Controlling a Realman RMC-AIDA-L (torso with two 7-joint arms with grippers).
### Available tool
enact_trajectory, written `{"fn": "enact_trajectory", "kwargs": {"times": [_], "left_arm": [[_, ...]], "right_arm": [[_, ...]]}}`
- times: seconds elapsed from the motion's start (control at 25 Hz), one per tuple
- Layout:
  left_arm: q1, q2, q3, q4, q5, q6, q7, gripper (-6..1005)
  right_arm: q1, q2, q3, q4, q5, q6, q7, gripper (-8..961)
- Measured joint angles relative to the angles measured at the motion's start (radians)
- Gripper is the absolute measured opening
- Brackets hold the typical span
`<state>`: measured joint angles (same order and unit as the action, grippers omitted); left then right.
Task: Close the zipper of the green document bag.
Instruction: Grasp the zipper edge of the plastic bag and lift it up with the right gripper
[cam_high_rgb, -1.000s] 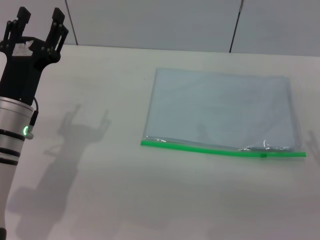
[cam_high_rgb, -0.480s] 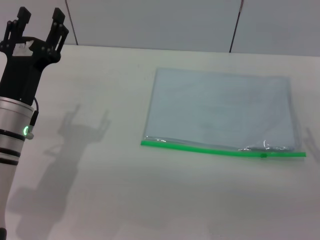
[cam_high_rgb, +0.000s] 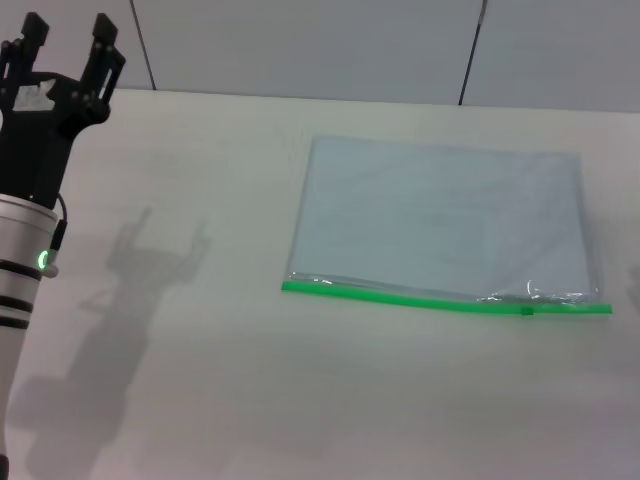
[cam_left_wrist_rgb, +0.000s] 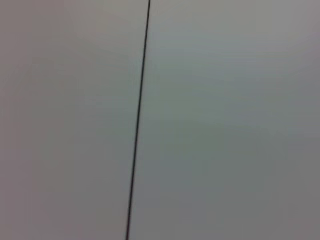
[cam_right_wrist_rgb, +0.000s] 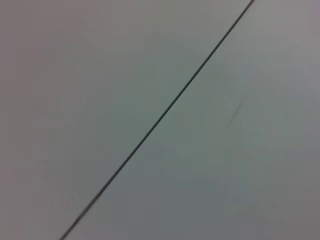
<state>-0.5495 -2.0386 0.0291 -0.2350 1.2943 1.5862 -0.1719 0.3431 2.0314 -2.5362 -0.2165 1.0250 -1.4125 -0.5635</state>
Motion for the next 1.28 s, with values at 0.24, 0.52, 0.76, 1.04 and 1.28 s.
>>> {"fn": "enact_trajectory", "kwargs": {"times": [0.24,0.52,0.76,1.04,1.28], "left_arm": [[0.012,0.001,-0.006,0.004,-0.024,0.0,0.005,772],[0.021,0.0,-0.006,0.013,-0.032,0.0,0.001,772],[0.022,0.001,-0.006,0.013,-0.032,0.0,0.002,772],[0.021,0.0,-0.006,0.013,-0.032,0.0,-0.003,771],[0.02,-0.001,-0.006,0.013,-0.039,0.0,0.0,771]], "right_arm": [[-0.044,0.003,-0.044,0.004,0.0,0.082,-0.225,824],[-0.063,0.008,-0.045,-0.005,0.004,0.176,-0.38,823],[-0.071,0.009,-0.046,-0.006,0.006,0.232,-0.49,823],[-0.075,0.01,-0.05,-0.05,0.002,0.296,-0.62,823],[-0.079,0.01,-0.081,-0.071,0.003,0.299,-0.65,823]]}}
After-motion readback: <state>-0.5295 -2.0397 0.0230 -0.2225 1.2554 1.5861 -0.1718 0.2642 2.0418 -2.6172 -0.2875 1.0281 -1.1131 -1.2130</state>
